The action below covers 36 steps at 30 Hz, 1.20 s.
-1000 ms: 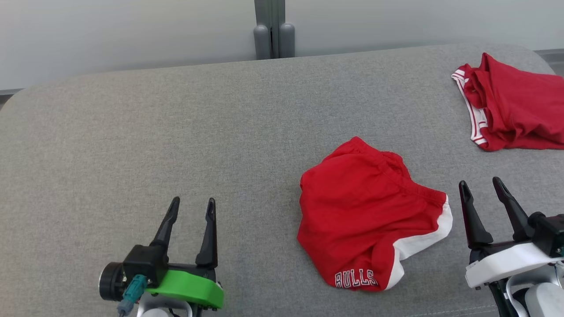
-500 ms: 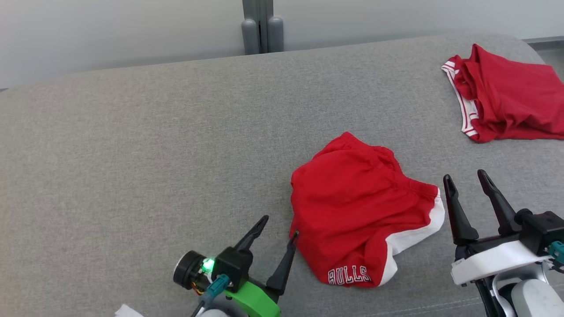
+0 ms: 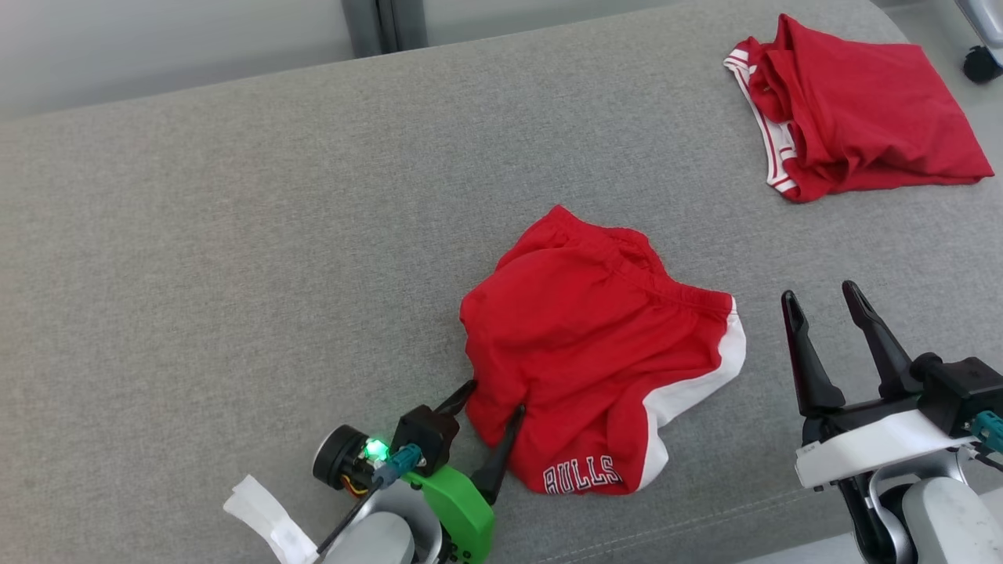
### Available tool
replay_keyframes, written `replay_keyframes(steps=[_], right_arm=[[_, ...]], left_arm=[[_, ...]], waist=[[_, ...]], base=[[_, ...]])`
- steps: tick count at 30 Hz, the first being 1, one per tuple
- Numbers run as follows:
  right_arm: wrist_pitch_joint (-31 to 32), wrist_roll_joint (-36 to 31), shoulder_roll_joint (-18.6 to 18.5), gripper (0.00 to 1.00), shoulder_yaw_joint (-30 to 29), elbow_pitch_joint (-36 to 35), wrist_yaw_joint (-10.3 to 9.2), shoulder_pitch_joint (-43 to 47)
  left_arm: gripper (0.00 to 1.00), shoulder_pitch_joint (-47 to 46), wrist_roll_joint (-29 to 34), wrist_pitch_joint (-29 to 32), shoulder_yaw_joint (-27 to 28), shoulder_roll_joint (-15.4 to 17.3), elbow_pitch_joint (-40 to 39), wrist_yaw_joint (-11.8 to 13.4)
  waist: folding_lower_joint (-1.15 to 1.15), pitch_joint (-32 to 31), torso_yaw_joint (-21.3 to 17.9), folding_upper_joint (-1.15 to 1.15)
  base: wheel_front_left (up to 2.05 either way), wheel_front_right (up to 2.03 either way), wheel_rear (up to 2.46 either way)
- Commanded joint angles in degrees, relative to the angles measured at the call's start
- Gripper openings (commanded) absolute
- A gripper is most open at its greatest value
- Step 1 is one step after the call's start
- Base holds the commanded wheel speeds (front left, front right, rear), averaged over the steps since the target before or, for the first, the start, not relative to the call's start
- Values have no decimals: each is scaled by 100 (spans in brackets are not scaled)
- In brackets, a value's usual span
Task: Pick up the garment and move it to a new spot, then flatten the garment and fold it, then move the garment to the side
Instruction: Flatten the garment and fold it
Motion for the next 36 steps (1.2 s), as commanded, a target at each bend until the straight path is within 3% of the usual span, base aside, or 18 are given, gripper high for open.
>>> replay_keyframes(steps=[1,2,7,15,20,21,22,28,36], right_arm=[[-51,22,-11,100,-3,29,-10,-91],[-63,23,-6,100,-8,42,-10,-105],[-100,33,-22,100,-67,103,-10,-108],[-143,35,-6,100,-130,202,-10,-177],[-162,20,43,100,-133,300,-10,-164],[-166,18,50,100,-126,318,-10,-167],[-168,15,60,100,-120,339,-10,-172],[-183,-1,88,100,-148,406,-10,-127],[-194,-18,85,100,-150,476,-10,0]], left_arm=[[7,-180,-99,1,-18,24,54,34],[0,-251,-137,1,-45,26,112,35],[0,-601,-212,1,56,29,126,122],[0,-1355,22,2,851,253,59,250],[0,-1610,174,1,1120,299,220,165],[24,-1636,197,2,1147,288,251,159],[100,-1649,225,2,1175,275,282,145],[100,-1376,336,2,1423,181,112,159],[100,-547,532,2,2035,166,-837,248]], waist=[[0,149,-163,0],[0,160,-186,0],[0,170,-204,0],[0,158,-218,0],[0,162,-237,0],[0,161,-237,0],[0,155,-235,0],[0,75,-116,0],[0,-175,164,0]], base=[[0,0,0],[0,0,0],[0,0,0],[0,0,0],[0,0,0],[0,0,0],[0,0,0],[0,0,0],[0,0,0]])
